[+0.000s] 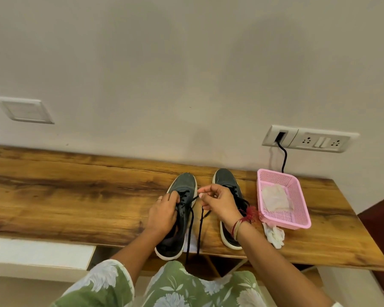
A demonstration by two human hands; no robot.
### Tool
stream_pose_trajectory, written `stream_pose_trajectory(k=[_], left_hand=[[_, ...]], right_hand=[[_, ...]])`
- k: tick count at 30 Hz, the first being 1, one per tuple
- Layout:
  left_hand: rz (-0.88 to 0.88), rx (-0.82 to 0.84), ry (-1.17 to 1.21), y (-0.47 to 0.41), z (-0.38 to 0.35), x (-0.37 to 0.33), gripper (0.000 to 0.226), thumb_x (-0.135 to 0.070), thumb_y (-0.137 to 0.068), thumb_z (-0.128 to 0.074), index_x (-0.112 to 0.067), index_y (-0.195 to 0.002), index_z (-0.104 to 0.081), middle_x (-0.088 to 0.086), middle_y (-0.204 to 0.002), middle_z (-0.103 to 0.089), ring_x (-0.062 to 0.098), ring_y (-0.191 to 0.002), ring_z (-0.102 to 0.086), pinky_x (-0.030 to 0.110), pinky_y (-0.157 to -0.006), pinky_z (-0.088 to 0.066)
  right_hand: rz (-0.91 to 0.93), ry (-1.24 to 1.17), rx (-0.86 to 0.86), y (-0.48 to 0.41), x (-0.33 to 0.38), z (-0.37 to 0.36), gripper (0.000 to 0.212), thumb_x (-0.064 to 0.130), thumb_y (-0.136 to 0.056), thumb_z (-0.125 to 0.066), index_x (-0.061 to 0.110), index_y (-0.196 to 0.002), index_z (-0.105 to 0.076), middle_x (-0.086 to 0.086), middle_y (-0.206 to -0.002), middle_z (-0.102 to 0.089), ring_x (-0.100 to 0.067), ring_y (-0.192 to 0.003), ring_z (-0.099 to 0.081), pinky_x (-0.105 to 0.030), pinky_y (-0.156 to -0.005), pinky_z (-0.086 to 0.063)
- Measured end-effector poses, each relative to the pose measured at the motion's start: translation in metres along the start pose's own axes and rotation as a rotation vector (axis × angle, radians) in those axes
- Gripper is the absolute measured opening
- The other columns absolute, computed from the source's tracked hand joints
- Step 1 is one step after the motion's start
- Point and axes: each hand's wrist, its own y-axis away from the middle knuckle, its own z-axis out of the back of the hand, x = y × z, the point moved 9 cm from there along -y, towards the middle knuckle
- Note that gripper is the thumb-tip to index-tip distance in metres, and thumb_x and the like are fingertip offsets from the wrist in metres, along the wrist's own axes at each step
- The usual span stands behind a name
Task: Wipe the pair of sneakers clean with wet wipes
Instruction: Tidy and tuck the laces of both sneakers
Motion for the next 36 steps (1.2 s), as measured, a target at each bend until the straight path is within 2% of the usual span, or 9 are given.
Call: stream_pose_trajectory(k=[4,6,10,16,19,23,26,31,36], left_hand=[[-0.163,0.015,-0.171,-0.001,-0.005,-0.018,0.045,-0.012,-0.064,-0.076,-0.021,-0.105,-0.06,0.002,-0.1,-0.06,0.021,-0.086,-0.061,0.032,-0.064,-0.048],[-0.219,0.036,-0.153,-0.002,-0.008,-0.026,0.042,-0.01,-0.062,-0.077,-0.02,-0.101,-0.064,0.003,-0.104,-0.06,0.022,-0.091,-0.06,0.034,-0.069,-0.048],[-0.158,0.254,-0.065,-0.013,-0.016,-0.026,0.029,-0.009,-0.081,-0.057,-0.019,-0.108,-0.055,0.001,-0.114,-0.05,0.022,-0.109,-0.05,0.032,-0.085,-0.041],[-0.129,0.447,0.055,-0.03,-0.022,-0.023,0.066,-0.006,-0.074,-0.071,-0.016,-0.132,-0.041,0.005,-0.123,-0.047,0.023,-0.113,-0.05,0.027,-0.086,-0.042],[-0.077,0.499,0.224,-0.032,-0.014,-0.015,0.073,-0.004,-0.068,-0.077,-0.021,-0.133,-0.047,-0.002,-0.118,-0.049,0.014,-0.098,-0.053,0.021,-0.08,-0.044],[0.12,0.506,0.67,-0.028,-0.003,-0.001,0.066,0.011,-0.067,-0.075,-0.024,-0.12,-0.056,0.001,-0.111,-0.056,0.007,-0.073,-0.051,0.021,-0.072,-0.051],[0.238,0.48,0.901,-0.027,0.006,0.0,0.058,0.013,-0.071,-0.073,-0.023,-0.115,-0.06,0.007,-0.114,-0.06,0.009,-0.08,-0.054,0.023,-0.081,-0.052],[0.186,0.524,0.954,-0.027,0.027,-0.03,0.048,0.01,-0.076,-0.07,-0.022,-0.111,-0.06,0.009,-0.105,-0.067,0.018,-0.098,-0.062,0.023,-0.085,-0.05],[0.089,0.449,0.918,-0.036,0.067,-0.047,0.04,0.008,-0.078,-0.07,-0.022,-0.105,-0.064,0.005,-0.098,-0.069,0.011,-0.088,-0.062,0.018,-0.081,-0.051]], right_hand=[[0.051,0.038,0.016,0.005,0.01,-0.004,0.013,0.001,-0.087,-0.06,0.01,-0.093,-0.067,0.001,-0.074,-0.057,-0.008,-0.066,-0.058,-0.024,-0.066,-0.054],[0.09,0.059,0.044,0.006,0.019,-0.009,0.016,0.0,-0.086,-0.061,0.013,-0.094,-0.067,0.002,-0.075,-0.056,-0.008,-0.068,-0.056,-0.025,-0.067,-0.054],[0.139,0.247,0.083,0.002,0.031,-0.012,0.022,0.003,-0.082,-0.061,0.021,-0.092,-0.067,0.007,-0.075,-0.056,-0.011,-0.064,-0.055,-0.029,-0.067,-0.051],[0.126,0.286,0.081,0.002,0.043,-0.001,0.019,0.002,-0.084,-0.058,0.016,-0.095,-0.067,0.006,-0.076,-0.056,-0.006,-0.053,-0.057,-0.02,-0.056,-0.05],[0.085,0.212,0.101,0.005,0.04,0.002,0.016,0.003,-0.087,-0.059,0.011,-0.098,-0.067,0.003,-0.078,-0.054,-0.008,-0.056,-0.058,-0.02,-0.054,-0.051],[0.044,0.144,0.128,0.008,0.033,0.005,0.014,0.002,-0.088,-0.06,0.009,-0.098,-0.066,-0.001,-0.077,-0.055,-0.008,-0.058,-0.06,-0.02,-0.057,-0.051],[0.034,0.115,0.134,0.008,0.035,0.004,0.013,0.002,-0.087,-0.061,0.009,-0.096,-0.066,-0.003,-0.076,-0.057,-0.008,-0.06,-0.06,-0.019,-0.057,-0.051],[0.036,0.157,0.159,0.011,0.048,-0.001,0.011,0.005,-0.086,-0.064,0.016,-0.09,-0.066,-0.003,-0.075,-0.059,-0.009,-0.06,-0.061,-0.02,-0.055,-0.05],[0.049,0.29,0.252,0.017,0.076,-0.002,0.011,0.007,-0.084,-0.066,0.011,-0.095,-0.068,-0.005,-0.071,-0.061,-0.009,-0.061,-0.057,-0.012,-0.049,-0.042]])
